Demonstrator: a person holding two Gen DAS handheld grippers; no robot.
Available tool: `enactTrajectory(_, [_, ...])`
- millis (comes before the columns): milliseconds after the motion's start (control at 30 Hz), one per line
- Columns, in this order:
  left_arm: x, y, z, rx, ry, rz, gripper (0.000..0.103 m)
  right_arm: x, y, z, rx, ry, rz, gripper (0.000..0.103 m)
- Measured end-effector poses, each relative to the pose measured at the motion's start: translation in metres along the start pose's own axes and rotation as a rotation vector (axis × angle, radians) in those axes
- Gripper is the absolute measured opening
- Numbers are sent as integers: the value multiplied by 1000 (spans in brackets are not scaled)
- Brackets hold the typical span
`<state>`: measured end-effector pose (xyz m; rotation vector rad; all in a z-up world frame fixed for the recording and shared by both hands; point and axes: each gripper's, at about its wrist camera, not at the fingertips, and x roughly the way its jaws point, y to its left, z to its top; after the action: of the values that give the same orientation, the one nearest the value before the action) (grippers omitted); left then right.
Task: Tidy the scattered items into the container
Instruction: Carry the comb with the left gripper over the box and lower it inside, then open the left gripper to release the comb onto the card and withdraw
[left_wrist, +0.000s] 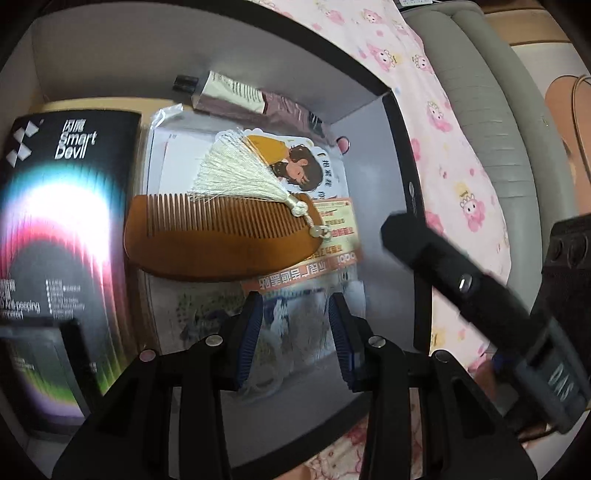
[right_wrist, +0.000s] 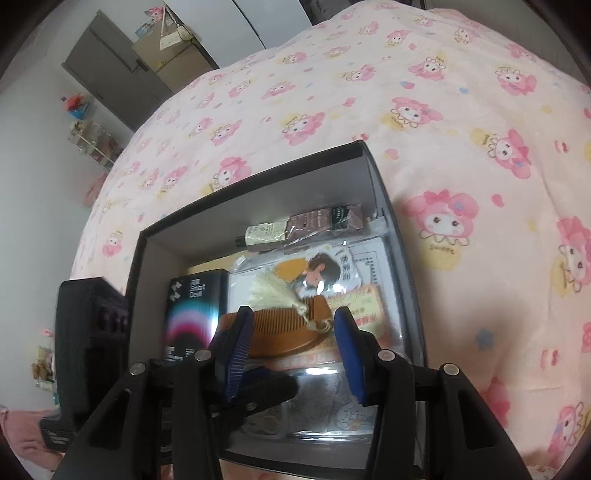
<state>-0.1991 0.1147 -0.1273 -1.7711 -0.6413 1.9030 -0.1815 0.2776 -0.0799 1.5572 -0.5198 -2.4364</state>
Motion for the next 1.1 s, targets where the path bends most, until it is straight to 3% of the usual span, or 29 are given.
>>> enactTrajectory(167, [-1, 4, 6, -13, -36, 28, 36, 4, 0, -1, -3, 17, -13, 42])
enactTrajectory(300, [-21, 16, 2, -37, -84, -8, 36, 5, -1, 0, -5, 16, -26, 42])
enactTrajectory(400, [-38, 35, 8, -103, -171, 43, 36, 9, 2, 1, -20, 14, -32, 42])
enactTrajectory(500, [-39, 53, 17, -168, -195, 38, 36, 21, 10, 5, -55, 32, -53, 42])
enactTrajectory(600, [-32, 55, 20, -176, -174, 48, 36, 34, 17, 5, -81, 66, -66, 42])
enactTrajectory(767, [-16, 39, 22, -130, -93, -43, 36, 49, 12, -1, -79, 123, -101, 42])
enactTrajectory(933, [-21, 38, 19, -138, -142, -36, 36, 47, 7, -1, -61, 112, -118, 42])
enactTrajectory(1100, [-8, 40, 21, -151, -94, -36, 37, 56, 4, -1, -50, 129, -134, 43])
